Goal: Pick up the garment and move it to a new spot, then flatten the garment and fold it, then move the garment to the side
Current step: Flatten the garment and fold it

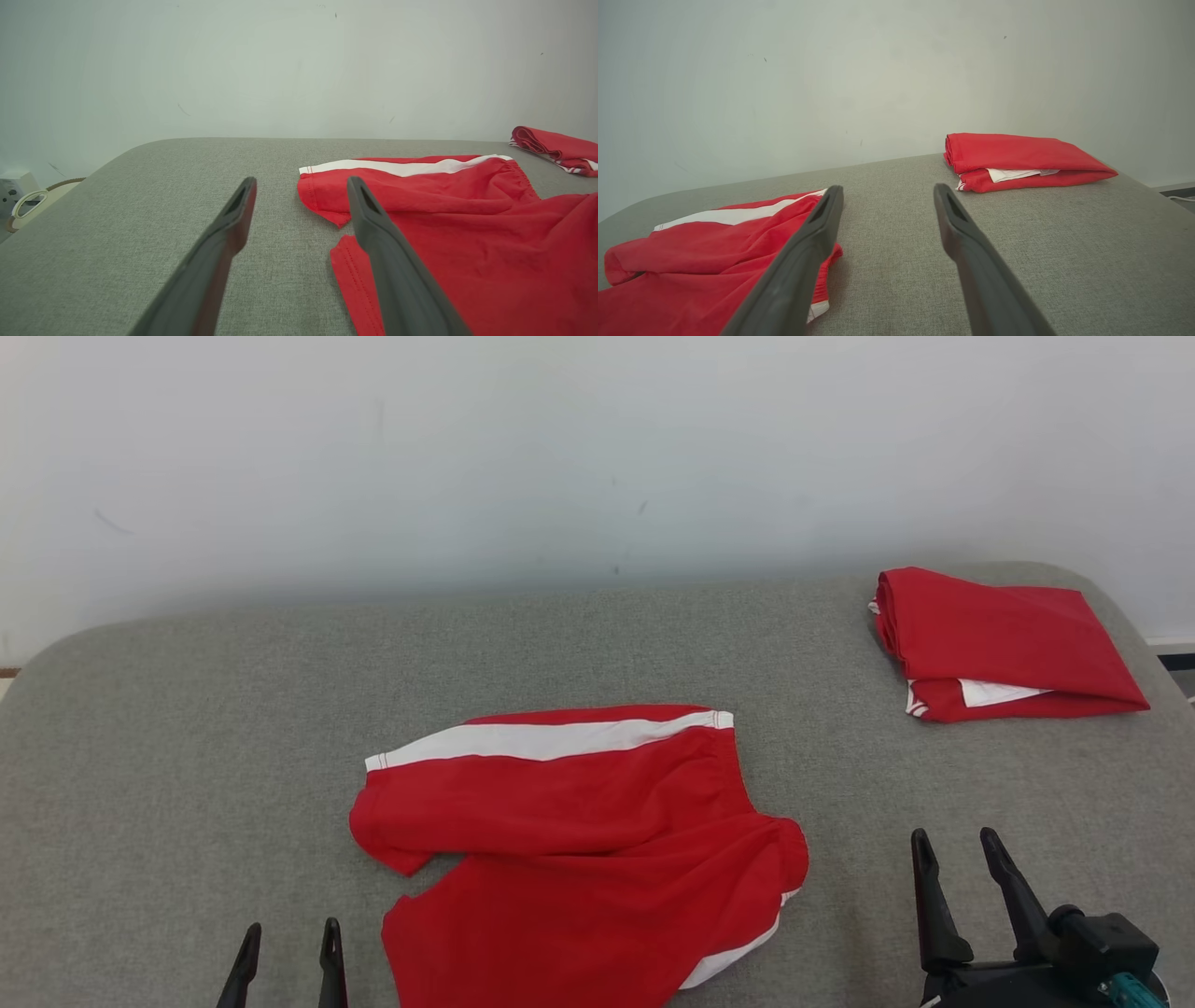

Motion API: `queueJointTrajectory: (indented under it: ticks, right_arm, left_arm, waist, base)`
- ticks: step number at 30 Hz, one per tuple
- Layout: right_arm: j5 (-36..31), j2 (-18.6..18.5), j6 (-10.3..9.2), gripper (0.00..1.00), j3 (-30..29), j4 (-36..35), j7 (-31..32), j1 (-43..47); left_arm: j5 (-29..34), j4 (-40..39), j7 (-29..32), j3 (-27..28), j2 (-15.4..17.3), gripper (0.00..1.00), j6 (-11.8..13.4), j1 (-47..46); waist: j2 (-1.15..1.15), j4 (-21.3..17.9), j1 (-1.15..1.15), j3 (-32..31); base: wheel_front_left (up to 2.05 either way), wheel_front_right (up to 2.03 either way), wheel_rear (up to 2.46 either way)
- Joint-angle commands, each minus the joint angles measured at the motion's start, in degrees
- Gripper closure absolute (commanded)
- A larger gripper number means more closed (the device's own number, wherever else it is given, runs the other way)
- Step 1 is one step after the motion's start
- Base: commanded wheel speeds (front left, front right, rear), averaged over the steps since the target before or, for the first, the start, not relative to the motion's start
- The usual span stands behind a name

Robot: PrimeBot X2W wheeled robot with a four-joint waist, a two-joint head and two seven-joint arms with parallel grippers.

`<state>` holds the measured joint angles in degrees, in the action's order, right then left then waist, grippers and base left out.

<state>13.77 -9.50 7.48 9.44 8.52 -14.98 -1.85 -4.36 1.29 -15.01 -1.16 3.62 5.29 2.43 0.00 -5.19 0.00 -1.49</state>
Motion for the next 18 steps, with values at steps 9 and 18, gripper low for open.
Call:
queueJointTrajectory:
  ticks: [9,18]
  right_arm:
    - [0.6,-0.4,0.03,0.0,0.5,0.6,-0.2,-0.7]
    - [1.0,-0.5,0.03,0.0,0.8,0.9,-0.3,-0.7]
  left_arm:
    - [-0.2,0.4,-0.2,-0.1,0.0,0.0,0.0,1.0]
    - [0.1,0.3,-0.2,-0.1,-0.1,0.0,-0.1,1.3]
  waist:
    - [0.0,0.3,0.0,-0.1]
    - [0.0,0.3,0.0,-0.2]
  base:
    - [0.0,0.0,0.0]
    - [0.0,0.0,0.0]
